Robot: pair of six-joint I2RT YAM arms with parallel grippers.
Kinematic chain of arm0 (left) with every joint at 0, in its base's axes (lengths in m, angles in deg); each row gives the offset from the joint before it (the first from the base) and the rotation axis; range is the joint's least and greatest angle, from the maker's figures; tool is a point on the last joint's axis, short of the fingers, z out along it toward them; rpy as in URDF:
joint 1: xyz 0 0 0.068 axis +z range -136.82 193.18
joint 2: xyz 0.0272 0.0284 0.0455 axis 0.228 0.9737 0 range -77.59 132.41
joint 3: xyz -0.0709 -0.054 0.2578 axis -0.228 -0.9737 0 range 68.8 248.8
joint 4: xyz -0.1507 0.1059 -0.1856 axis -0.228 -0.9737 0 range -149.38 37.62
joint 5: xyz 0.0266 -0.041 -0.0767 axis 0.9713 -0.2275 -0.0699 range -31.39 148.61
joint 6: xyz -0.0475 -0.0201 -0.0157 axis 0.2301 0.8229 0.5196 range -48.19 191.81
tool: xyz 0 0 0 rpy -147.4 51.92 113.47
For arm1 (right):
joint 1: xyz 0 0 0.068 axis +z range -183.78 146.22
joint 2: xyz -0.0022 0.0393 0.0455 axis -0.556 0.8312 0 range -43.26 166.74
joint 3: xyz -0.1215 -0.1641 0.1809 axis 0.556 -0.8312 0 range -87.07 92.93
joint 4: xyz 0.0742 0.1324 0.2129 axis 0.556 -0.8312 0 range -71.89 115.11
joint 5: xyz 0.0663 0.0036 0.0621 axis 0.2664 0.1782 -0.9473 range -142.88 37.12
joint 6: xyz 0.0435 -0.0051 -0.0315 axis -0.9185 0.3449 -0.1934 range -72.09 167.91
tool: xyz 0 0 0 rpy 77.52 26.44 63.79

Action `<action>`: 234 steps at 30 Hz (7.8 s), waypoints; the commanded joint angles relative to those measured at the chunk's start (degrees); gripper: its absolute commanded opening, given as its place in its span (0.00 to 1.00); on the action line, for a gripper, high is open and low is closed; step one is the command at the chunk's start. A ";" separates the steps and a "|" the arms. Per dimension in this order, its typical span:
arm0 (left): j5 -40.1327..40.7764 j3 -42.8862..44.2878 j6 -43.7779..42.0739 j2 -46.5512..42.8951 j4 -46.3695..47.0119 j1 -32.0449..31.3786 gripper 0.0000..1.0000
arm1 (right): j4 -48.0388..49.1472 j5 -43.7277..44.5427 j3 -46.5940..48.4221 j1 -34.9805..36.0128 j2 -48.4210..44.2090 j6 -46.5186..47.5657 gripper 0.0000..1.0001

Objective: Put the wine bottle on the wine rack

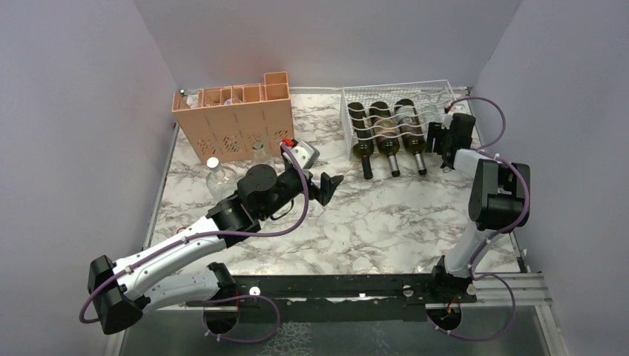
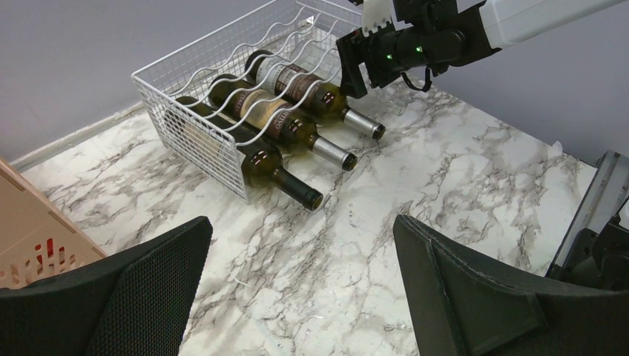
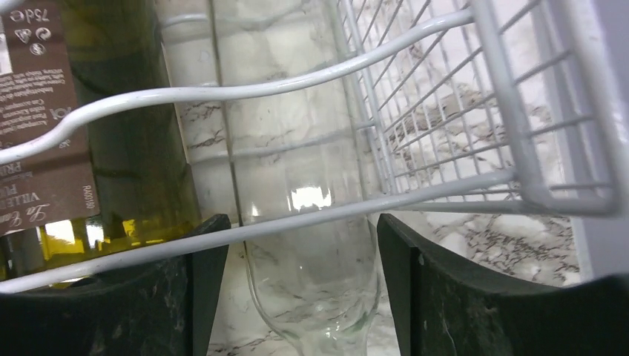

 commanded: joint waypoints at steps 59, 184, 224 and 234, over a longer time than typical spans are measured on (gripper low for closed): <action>-1.19 2.05 1.17 -0.73 0.23 -0.19 0.99 | -10.02 9.72 -3.63 -0.17 -8.83 -17.82 0.45; 25.25 21.50 -10.44 -12.98 -11.71 -0.04 0.99 | -9.22 -13.77 30.49 62.02 -1.74 -11.55 0.67; 25.46 16.19 -16.00 -14.19 -17.39 -0.06 0.99 | 6.98 14.17 2.76 65.58 -26.74 -7.76 0.11; 2.07 1.36 -9.98 -11.99 -11.69 -0.06 0.99 | -10.10 24.77 -1.46 65.58 -44.37 -16.92 0.08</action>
